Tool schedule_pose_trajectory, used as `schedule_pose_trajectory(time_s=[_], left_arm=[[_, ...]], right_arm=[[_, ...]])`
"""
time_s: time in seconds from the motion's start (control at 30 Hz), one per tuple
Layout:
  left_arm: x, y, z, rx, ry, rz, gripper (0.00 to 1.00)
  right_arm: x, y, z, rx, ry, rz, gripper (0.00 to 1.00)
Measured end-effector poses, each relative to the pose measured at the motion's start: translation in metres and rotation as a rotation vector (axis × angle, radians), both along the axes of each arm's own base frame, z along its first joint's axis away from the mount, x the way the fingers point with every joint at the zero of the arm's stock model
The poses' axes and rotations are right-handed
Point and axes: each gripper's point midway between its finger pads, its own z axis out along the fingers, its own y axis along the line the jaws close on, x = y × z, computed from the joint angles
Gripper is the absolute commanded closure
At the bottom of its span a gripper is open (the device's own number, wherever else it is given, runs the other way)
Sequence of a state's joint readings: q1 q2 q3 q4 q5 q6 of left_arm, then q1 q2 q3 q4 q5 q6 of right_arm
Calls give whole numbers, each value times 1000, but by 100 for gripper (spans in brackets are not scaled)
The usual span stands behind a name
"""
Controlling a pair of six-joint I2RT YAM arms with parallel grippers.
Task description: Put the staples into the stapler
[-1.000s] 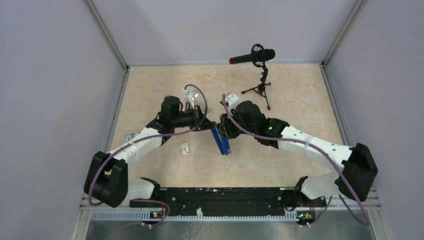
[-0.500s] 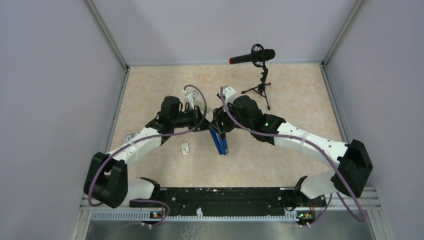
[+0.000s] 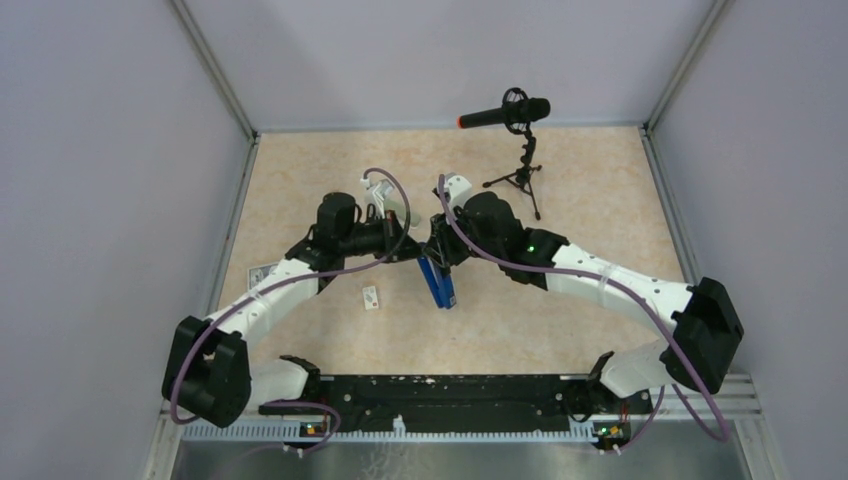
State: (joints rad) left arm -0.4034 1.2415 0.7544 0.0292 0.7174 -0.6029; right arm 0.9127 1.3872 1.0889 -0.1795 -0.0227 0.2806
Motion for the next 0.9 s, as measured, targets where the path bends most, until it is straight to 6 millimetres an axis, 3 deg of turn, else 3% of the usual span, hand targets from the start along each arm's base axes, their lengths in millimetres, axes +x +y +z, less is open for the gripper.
schedule_pose_trajectory(time_s=[0.23,0.37,0.47,0.7,0.83,0.9], left_arm=[[5,14,7,-1,9,59,100],[24,41,15,-17,21,179,100],[35,60,23,-34,18,259,100],[56,93,42,-92,12,417,100],[68,103,66,-196,17,491,100],[69,100,84,-281,33,488,100]], right_arm=[[0,2,10,28,-27,-3,77],[-4,-10,30,68,-77,-21,77],[-9,-23,31,77,-98,-41,77],[-17,-54,3,42,-89,-102,71],[-28,-75,-33,-17,-41,-128,63],[-37,-79,-54,-46,-3,-111,59]])
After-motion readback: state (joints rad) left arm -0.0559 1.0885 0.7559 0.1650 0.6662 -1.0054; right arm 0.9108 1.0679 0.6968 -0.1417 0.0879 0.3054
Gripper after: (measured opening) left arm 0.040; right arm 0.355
